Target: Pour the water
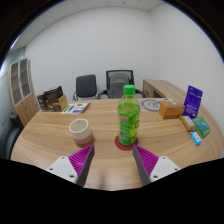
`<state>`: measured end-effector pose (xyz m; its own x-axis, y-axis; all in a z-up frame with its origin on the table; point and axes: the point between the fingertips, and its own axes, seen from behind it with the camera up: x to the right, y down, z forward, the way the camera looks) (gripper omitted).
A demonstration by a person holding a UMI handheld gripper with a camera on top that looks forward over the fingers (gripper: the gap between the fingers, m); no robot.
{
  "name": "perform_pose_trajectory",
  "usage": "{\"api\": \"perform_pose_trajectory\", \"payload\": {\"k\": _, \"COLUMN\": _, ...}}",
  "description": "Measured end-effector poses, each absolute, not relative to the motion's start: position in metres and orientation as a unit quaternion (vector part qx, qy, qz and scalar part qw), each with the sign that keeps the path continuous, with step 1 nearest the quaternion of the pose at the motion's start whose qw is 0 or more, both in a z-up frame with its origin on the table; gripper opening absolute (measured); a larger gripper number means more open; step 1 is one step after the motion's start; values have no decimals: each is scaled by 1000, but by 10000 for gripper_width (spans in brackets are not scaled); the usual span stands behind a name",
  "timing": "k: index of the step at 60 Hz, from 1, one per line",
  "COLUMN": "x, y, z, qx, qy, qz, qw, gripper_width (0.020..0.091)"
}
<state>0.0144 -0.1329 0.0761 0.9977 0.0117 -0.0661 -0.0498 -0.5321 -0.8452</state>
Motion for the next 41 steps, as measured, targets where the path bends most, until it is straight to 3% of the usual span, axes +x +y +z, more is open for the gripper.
{"api": "perform_pose_trajectory", "payload": {"k": 20, "x": -42, "y": -193, "z": 165, "qx": -858, "qy": 18, "qz": 9, "qw": 514, "gripper_width": 800}}
{"api": "perform_pose_trajectory", "payload": {"k": 41, "x": -59, "y": -205, "z": 190, "qx": -851, "qy": 21, "qz": -1, "qw": 524, "gripper_width": 797}}
